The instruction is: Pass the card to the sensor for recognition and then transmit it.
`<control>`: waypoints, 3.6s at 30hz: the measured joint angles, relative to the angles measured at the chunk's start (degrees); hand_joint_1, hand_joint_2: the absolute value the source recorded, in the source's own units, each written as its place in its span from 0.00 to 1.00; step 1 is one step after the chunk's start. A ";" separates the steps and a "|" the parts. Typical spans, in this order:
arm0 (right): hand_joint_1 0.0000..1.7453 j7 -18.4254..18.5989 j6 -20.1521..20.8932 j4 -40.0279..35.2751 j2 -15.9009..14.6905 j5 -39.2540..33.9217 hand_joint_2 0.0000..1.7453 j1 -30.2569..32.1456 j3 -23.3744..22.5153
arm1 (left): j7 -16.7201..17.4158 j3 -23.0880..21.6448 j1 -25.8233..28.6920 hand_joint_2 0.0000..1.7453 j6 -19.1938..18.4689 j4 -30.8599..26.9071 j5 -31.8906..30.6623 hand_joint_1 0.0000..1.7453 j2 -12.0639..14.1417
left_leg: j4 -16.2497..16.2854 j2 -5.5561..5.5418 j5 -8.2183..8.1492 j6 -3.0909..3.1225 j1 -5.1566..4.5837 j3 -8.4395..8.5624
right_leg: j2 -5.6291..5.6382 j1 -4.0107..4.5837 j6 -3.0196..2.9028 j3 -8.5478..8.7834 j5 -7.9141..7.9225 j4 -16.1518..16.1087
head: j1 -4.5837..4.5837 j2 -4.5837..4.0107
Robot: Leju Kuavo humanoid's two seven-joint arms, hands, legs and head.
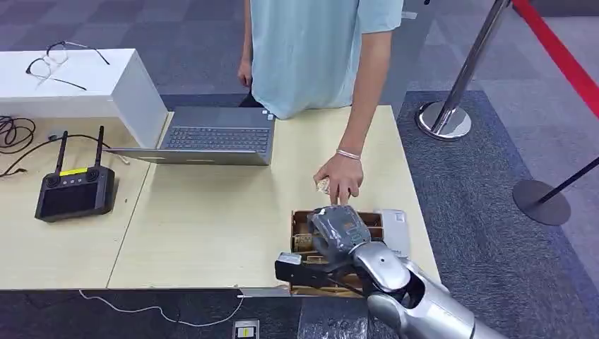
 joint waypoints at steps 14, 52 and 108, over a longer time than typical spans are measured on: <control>0.48 -0.48 -0.13 1.03 0.20 -0.07 1.00 0.31 0.04 | -0.07 0.00 0.01 0.00 0.04 0.00 0.00 0.00 0.00 | 0.00 0.00 0.00 0.00 0.00 0.00 | 0.00 0.00 0.00 0.01 0.00 0.00 | 0.02 0.00; 1.00 -0.92 -2.25 0.26 0.22 0.55 1.00 -1.39 -0.55 | -0.70 0.00 -0.01 0.00 0.04 0.00 -0.35 0.00 0.00 | 0.00 0.02 0.00 0.00 -0.01 0.00 | 0.00 0.00 -0.02 0.00 0.02 0.01 | 0.00 0.00; 0.00 2.58 0.37 10.27 -2.25 9.79 1.00 -24.09 -1.05 | -2.56 -0.46 -0.06 0.00 0.07 0.00 -2.10 0.00 -0.98 | 0.01 0.01 0.01 0.00 -0.01 -0.16 | 0.01 -0.01 -0.02 -0.18 0.02 0.05 | 0.00 0.00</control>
